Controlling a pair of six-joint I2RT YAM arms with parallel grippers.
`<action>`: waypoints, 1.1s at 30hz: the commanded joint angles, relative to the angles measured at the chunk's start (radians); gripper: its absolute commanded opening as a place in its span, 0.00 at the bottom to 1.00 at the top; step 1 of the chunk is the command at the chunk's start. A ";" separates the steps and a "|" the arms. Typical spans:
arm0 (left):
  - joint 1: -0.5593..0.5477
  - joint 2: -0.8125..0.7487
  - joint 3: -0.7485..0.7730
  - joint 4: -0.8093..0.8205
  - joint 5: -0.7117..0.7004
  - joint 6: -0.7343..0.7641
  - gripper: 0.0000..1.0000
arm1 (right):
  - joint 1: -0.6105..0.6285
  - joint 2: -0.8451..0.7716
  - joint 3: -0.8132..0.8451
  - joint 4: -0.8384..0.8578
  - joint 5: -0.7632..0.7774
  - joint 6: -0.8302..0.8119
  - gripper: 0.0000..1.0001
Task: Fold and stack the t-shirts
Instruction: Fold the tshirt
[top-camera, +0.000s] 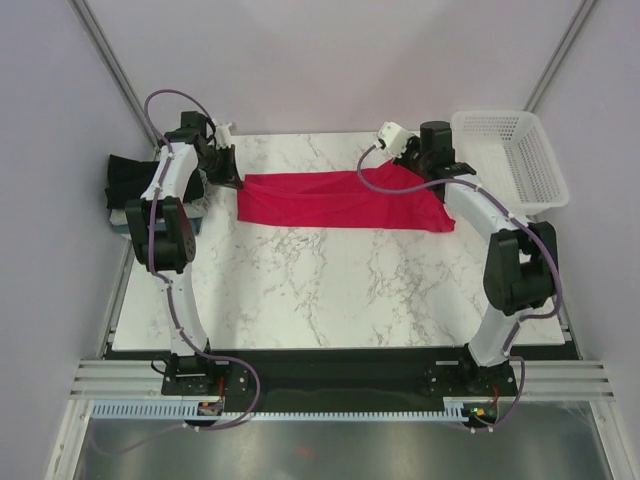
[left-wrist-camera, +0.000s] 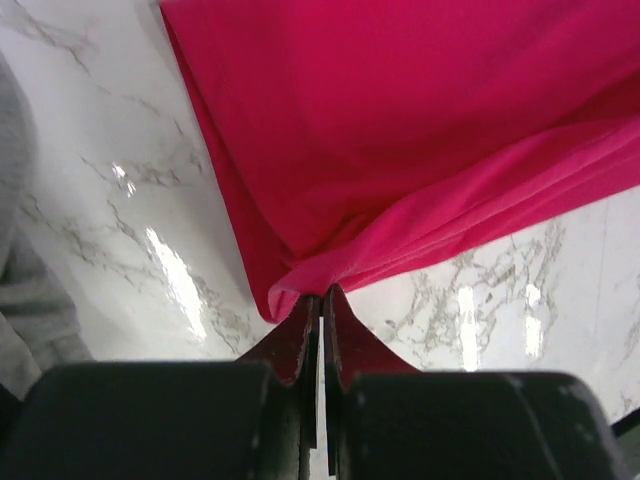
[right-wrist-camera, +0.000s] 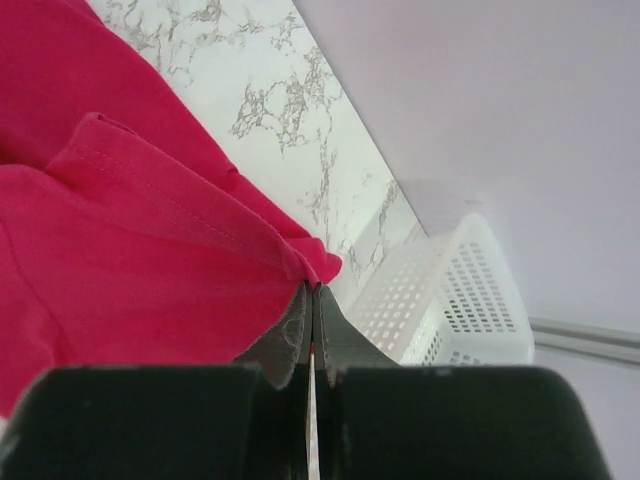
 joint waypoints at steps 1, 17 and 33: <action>0.003 0.073 0.123 -0.008 -0.031 -0.019 0.02 | -0.013 0.101 0.137 0.064 -0.003 -0.021 0.00; -0.008 0.080 0.203 0.041 -0.111 -0.025 0.71 | -0.019 0.273 0.314 0.215 0.227 0.140 0.59; -0.102 0.018 0.062 0.044 0.093 -0.020 0.69 | -0.131 0.149 0.231 -0.271 -0.089 0.753 0.59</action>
